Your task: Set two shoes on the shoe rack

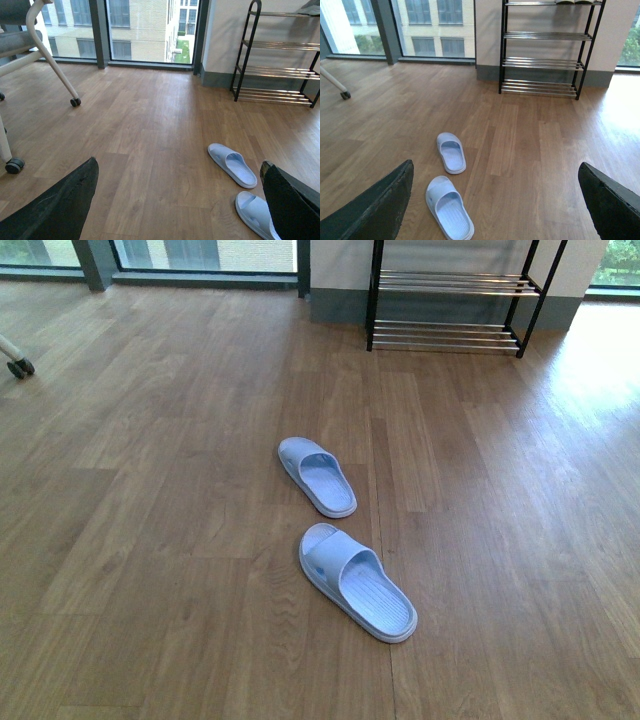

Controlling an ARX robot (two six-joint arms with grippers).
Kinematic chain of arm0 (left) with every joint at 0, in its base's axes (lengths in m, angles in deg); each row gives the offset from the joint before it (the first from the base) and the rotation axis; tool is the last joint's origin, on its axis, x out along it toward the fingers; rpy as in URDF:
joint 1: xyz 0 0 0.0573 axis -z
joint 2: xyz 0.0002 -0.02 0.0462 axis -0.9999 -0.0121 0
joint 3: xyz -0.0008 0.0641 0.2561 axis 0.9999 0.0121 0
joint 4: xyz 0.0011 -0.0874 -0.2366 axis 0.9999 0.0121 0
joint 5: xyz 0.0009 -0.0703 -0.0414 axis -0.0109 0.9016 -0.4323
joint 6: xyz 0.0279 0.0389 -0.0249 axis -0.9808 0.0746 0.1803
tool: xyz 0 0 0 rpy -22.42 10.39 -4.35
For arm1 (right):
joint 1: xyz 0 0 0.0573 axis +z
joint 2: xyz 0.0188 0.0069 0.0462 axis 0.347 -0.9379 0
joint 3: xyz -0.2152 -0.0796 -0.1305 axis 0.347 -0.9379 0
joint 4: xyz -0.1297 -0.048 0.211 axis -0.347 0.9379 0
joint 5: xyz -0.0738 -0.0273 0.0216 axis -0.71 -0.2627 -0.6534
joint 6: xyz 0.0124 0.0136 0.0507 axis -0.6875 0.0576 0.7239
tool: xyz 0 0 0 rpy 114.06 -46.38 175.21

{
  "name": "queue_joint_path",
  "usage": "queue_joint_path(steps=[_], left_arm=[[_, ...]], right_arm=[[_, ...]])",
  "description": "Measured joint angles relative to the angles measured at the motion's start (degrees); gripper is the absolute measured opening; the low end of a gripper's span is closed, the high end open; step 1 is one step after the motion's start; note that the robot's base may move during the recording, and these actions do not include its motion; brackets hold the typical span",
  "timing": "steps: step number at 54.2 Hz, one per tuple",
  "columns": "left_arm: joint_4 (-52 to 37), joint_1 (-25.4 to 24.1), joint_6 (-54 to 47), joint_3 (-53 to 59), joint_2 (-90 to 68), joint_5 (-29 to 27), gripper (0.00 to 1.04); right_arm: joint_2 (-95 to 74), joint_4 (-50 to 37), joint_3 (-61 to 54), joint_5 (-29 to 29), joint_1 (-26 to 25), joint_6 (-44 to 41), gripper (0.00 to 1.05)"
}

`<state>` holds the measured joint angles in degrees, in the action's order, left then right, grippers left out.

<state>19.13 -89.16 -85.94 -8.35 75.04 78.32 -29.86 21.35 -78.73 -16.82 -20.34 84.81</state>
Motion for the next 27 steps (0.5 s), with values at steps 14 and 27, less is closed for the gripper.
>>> queue_joint_path(steps=[14,27], left_arm=[[0.00,0.00,0.00,0.00,0.00,-0.04,0.95],[0.00,0.00,0.00,0.00,0.00,0.15,0.95]], right_arm=[[0.00,0.00,0.00,0.00,0.00,0.00,0.95],[-0.04,0.00,0.00,-0.17,0.02,0.00,0.95]])
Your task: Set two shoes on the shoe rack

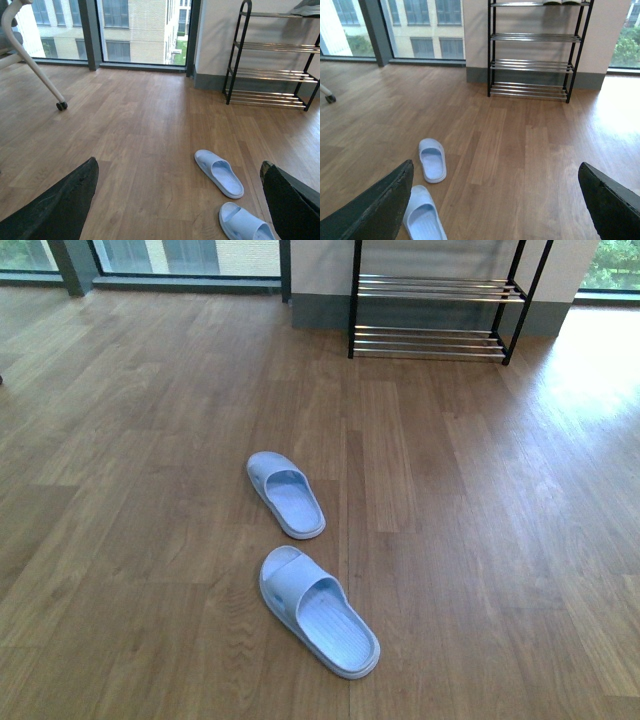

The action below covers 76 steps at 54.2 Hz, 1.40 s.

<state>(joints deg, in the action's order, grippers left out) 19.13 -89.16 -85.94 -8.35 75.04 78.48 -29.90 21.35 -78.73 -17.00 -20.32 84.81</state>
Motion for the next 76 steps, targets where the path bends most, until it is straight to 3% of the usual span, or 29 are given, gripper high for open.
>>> queue_joint_path(steps=[3,6,8,13,18,24,29,35,42,55,76], left_arm=[[0.24,0.20,0.59,-0.09,-0.22,-0.83,0.95],[9.09,6.34,10.84,-3.19,-6.29,-17.27,0.95],[9.46,7.76,19.52,-4.24,-11.82,-21.03,0.95],[1.73,7.85,36.85,-6.21,-25.33,-15.93,0.95],[-9.03,8.31,46.18,-10.32,-42.12,-9.99,0.95],[-18.01,9.62,49.18,-17.57,-62.99,-6.10,0.95],[-20.52,10.69,49.59,-25.77,-83.52,-4.17,0.95],[-19.87,12.90,47.47,-38.58,-110.07,1.16,0.95],[-15.50,14.56,45.75,-49.94,-126.29,5.33,0.95],[-7.63,16.31,41.94,-68.08,-144.82,6.95,0.95],[-1.18,19.80,38.25,-95.34,-163.84,14.10,0.95]], right_arm=[[0.02,0.00,0.00,-0.17,0.00,0.00,0.95],[0.00,0.00,0.00,-0.17,0.00,0.00,0.95],[0.00,0.00,0.00,-0.15,0.00,0.00,0.95],[0.00,0.00,0.00,-0.15,0.00,0.00,0.95],[0.00,0.00,0.00,-0.13,0.00,0.00,0.95],[0.00,0.00,0.00,-0.13,0.00,0.00,0.95],[0.00,0.00,0.00,-0.13,0.00,0.00,0.95],[0.00,0.00,0.00,-0.11,0.00,0.00,0.95],[0.00,0.00,0.00,-0.11,0.00,0.00,0.95],[0.00,0.00,0.00,-0.11,0.00,0.00,0.95],[0.00,0.00,0.00,-0.11,0.00,0.00,0.95]])
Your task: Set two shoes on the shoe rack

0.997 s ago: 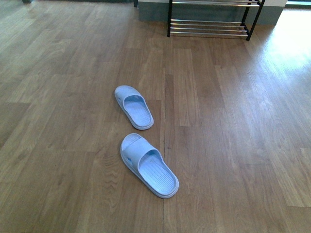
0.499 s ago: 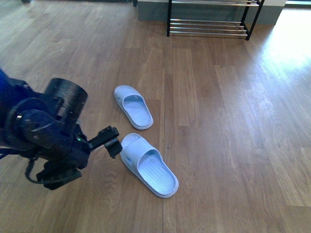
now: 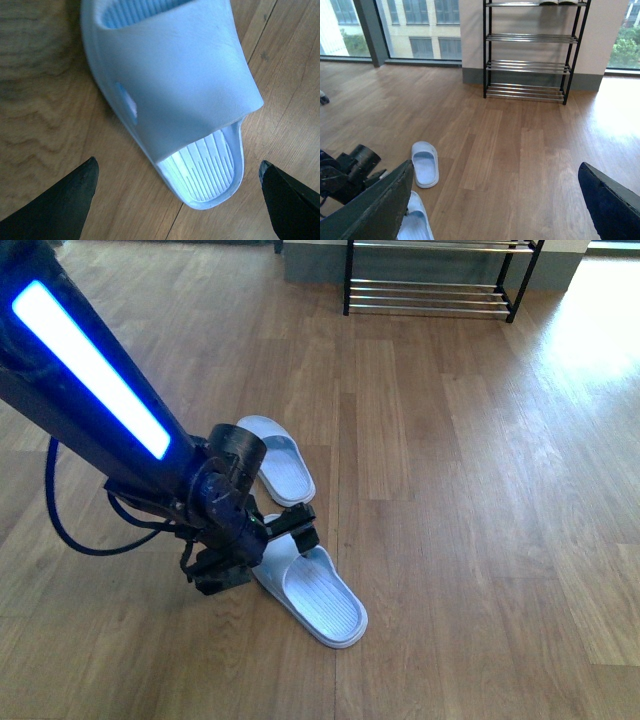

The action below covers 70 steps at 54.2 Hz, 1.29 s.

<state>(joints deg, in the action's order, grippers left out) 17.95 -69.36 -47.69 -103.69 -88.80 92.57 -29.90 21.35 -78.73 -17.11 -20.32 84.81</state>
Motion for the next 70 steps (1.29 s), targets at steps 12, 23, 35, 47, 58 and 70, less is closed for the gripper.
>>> queue_joint_path(steps=[12,23,35,47,58,70], left_arm=[[3.56,1.44,-4.31,-9.22,-7.21,-2.12,0.95],[2.51,0.72,-10.43,-12.24,-10.23,-10.62,0.83],[3.34,-0.02,-12.26,-13.03,-12.26,-12.74,0.49],[0.37,-0.33,-11.89,-8.98,-10.08,-14.97,0.17],[-1.88,-1.86,-10.71,1.38,-2.93,-17.88,0.02],[-10.14,-4.92,-11.39,22.64,16.83,-22.99,0.02]], right_arm=[[0.00,0.00,0.00,0.00,0.00,0.00,0.95],[0.00,0.00,0.00,0.00,0.00,0.00,0.95],[0.00,0.00,0.00,0.00,0.00,0.00,0.95],[0.00,0.00,0.00,0.00,0.00,0.00,0.95],[0.00,0.00,0.00,0.00,0.00,0.00,0.95],[0.00,0.00,0.00,0.00,0.00,0.00,0.95]])
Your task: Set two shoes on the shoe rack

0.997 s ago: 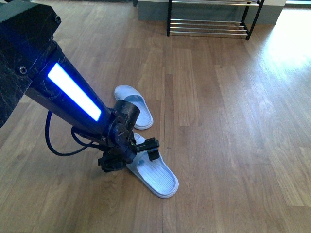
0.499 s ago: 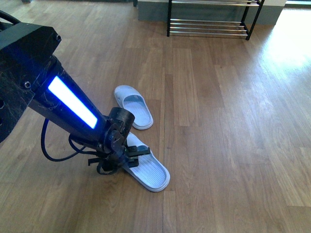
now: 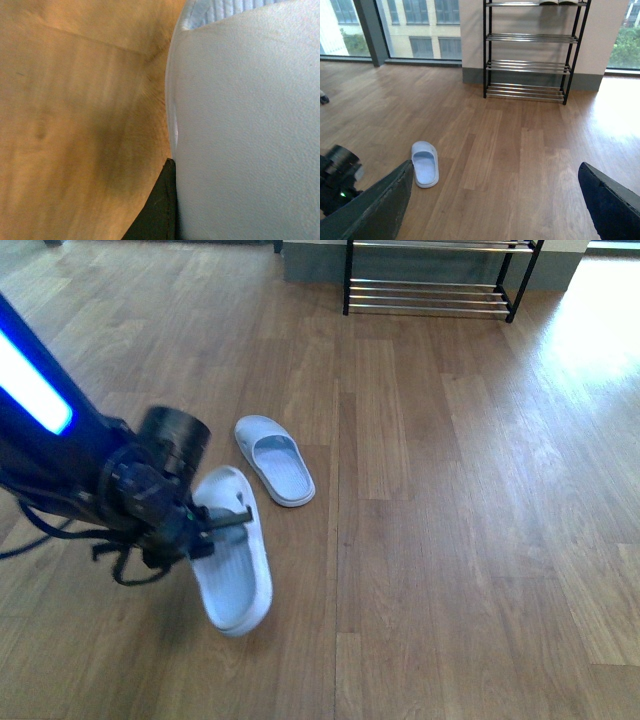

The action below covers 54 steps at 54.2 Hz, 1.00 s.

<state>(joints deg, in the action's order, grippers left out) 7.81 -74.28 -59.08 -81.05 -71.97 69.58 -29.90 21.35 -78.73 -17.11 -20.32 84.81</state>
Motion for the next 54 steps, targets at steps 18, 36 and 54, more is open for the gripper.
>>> queue_joint_path(steps=[18,36,54], left_arm=[[-11.89,-5.81,-11.52,48.15,57.92,-20.28,0.02],[-7.69,12.55,-28.65,70.25,113.90,-52.54,0.02],[-9.60,14.99,-36.74,71.43,118.68,-55.23,0.02]], right_arm=[[0.00,0.00,0.00,0.02,0.00,0.00,0.95],[0.00,0.00,0.00,0.02,0.00,0.00,0.95],[0.00,0.00,0.00,0.09,0.00,0.00,0.95]])
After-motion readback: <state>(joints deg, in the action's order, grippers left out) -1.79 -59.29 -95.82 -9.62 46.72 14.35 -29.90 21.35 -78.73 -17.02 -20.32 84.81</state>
